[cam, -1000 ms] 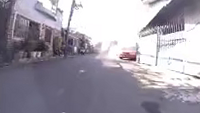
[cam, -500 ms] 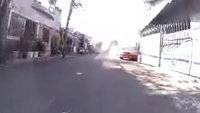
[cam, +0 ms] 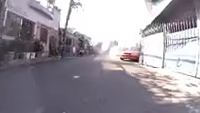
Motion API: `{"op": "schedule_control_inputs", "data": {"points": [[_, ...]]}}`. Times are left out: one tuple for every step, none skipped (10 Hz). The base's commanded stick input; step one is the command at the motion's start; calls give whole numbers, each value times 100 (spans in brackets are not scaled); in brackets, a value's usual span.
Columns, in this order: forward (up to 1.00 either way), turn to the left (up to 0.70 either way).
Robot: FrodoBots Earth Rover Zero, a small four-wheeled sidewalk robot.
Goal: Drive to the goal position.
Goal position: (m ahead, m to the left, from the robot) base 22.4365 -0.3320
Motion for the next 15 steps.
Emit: {"op": "schedule_control_inputs", "data": {"points": [[70, 0], [70, 0], [70, 0], [70, 0], [70, 0], [70, 0], [70, 0], [70, 0], [70, 0], [70, 0], [70, 0], [70, 0], [70, 0], [70, 0], [70, 0]]}}
